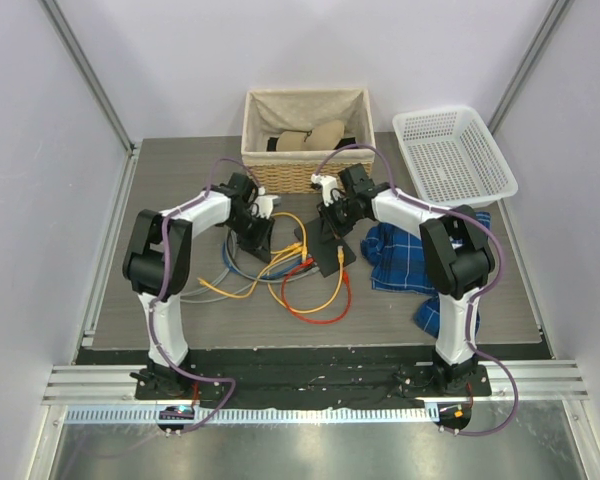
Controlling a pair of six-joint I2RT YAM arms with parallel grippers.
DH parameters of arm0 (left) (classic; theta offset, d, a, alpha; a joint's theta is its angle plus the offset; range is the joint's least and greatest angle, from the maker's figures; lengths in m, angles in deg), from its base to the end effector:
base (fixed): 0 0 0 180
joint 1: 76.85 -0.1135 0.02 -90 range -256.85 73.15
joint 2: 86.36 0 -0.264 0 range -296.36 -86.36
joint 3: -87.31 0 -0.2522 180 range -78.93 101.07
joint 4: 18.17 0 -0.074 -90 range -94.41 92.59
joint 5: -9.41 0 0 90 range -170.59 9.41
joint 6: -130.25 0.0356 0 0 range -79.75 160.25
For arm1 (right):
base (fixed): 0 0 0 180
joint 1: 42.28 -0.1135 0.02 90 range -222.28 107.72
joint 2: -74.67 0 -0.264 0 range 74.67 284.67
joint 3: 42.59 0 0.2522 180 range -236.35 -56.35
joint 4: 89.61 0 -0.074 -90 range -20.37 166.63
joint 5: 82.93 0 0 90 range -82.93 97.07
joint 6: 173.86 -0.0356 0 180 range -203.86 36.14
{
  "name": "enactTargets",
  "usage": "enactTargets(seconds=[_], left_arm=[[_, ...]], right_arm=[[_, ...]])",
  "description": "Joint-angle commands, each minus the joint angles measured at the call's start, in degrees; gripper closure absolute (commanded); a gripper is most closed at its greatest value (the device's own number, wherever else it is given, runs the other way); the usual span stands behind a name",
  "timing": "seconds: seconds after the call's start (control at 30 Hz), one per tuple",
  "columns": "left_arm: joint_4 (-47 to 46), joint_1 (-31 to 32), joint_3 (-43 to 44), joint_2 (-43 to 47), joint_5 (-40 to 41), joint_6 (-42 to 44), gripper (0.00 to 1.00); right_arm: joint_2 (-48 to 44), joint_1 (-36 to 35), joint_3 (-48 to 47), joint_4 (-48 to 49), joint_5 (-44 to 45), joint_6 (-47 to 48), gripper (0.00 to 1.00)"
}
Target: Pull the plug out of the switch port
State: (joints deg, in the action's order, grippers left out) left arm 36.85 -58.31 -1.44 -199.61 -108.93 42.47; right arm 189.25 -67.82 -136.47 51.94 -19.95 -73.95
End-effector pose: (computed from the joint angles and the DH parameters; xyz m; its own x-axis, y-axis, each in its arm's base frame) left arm 0.3565 -0.1374 0.1589 -0.9084 0.3406 -0.2424 0.4164 0.7880 -0.4535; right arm 0.3719 0.1956 0.1737 -0.6608 -0.4857 -0.5723 -0.7187 0.6292 0.2960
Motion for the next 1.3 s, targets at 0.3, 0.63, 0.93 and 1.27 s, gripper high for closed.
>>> enactTargets(seconds=[0.3,0.63,0.93,1.27], left_arm=[[-2.6,3.4,2.8,-5.2,2.8,-7.5,0.68],[-2.6,10.3,1.8,-5.3,22.5,-7.3,0.7],[-2.7,14.1,-3.1,-3.4,40.2,-3.8,0.99],[-1.2,0.7,-8.4,8.2,42.7,7.0,1.0]], right_arm=[[-0.8,-0.1,5.9,-3.0,8.3,2.3,0.92],[-0.4,-0.1,5.7,-2.6,8.3,2.3,0.92],[-1.0,-0.1,5.6,-2.6,8.4,2.5,0.92],[-1.6,-0.1,5.8,-2.3,8.5,2.3,0.92]])
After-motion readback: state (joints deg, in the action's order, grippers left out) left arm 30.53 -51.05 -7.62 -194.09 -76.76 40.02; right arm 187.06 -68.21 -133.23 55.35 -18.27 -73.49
